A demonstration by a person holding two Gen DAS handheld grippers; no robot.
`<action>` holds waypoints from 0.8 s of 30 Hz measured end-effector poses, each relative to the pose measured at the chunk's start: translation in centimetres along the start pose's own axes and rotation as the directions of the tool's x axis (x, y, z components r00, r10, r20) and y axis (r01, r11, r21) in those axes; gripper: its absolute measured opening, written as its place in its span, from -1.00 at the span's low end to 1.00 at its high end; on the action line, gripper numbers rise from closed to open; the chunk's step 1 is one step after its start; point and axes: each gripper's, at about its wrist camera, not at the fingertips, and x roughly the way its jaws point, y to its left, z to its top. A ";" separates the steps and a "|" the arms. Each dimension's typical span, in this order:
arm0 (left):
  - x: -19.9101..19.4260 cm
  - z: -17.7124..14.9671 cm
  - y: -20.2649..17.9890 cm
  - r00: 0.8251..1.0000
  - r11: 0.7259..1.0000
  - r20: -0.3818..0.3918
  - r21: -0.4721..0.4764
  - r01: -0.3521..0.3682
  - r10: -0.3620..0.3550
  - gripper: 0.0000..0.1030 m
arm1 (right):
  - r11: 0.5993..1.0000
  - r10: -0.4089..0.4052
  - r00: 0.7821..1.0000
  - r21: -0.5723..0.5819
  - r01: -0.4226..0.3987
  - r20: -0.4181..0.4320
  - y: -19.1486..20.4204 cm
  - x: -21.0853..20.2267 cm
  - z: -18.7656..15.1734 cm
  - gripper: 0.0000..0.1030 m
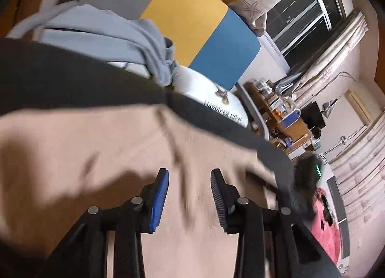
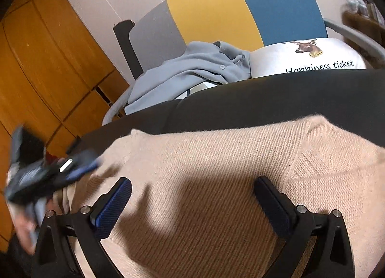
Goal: Fold clothes
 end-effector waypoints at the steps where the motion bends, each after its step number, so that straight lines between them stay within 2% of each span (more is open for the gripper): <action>1: -2.1 -1.4 0.7 1.000 1.000 -0.003 -0.005 -0.015 0.015 -0.27 | 1.000 0.000 1.000 0.000 0.000 0.001 0.1 0.2 0.1 1.00; 3: -6.0 -3.9 2.3 0.998 0.998 -0.020 -0.026 -0.058 0.058 -0.25 | 1.000 -0.007 1.000 -0.004 0.007 -0.001 0.2 0.7 0.3 1.00; 6: -10.7 -7.1 4.8 0.987 0.984 -0.027 -0.068 -0.162 0.161 -0.23 | 1.000 -0.020 1.000 -0.015 0.020 -0.005 0.4 0.6 0.2 1.00; 8: -13.9 -9.3 6.4 0.973 0.969 -0.035 -0.095 -0.230 0.228 -0.18 | 0.999 -0.028 1.000 -0.022 0.028 -0.009 0.5 0.6 0.2 1.00; 10: -15.7 -10.9 7.8 0.952 0.943 -0.036 -0.127 -0.307 0.305 -0.14 | 0.998 -0.049 0.999 -0.036 0.049 -0.021 0.9 0.5 0.1 1.00; 11: -16.0 -11.4 8.4 0.948 0.936 -0.039 -0.148 -0.318 0.316 -0.12 | 0.996 -0.075 0.997 -0.054 0.073 -0.035 1.4 0.6 0.1 1.00; 13: -16.1 -12.1 9.3 0.953 0.933 -0.048 -0.197 -0.301 0.298 -0.06 | 0.989 -0.127 0.990 -0.090 0.121 -0.063 2.4 0.6 0.0 1.00; 16: -15.0 -12.0 9.9 0.957 0.933 -0.042 -0.215 -0.290 0.288 0.05 | 0.971 -0.206 0.973 -0.146 0.191 -0.101 3.9 0.6 -0.1 1.00; 21: -12.9 -11.4 10.8 0.970 0.939 -0.026 -0.245 -0.241 0.243 0.07 | 0.979 -0.129 0.990 -0.166 0.117 -0.062 7.4 -3.4 -2.1 1.00; 23: -12.4 -11.1 10.7 0.967 0.938 -0.030 -0.236 -0.255 0.255 -0.04 | 0.980 -0.121 0.991 -0.166 0.109 -0.065 7.7 -4.1 -3.4 1.00; 24: -12.2 -11.0 10.7 0.964 0.936 -0.047 -0.232 -0.265 0.261 -0.33 | 0.980 -0.120 0.990 -0.165 0.107 -0.069 7.7 -4.3 -4.1 1.00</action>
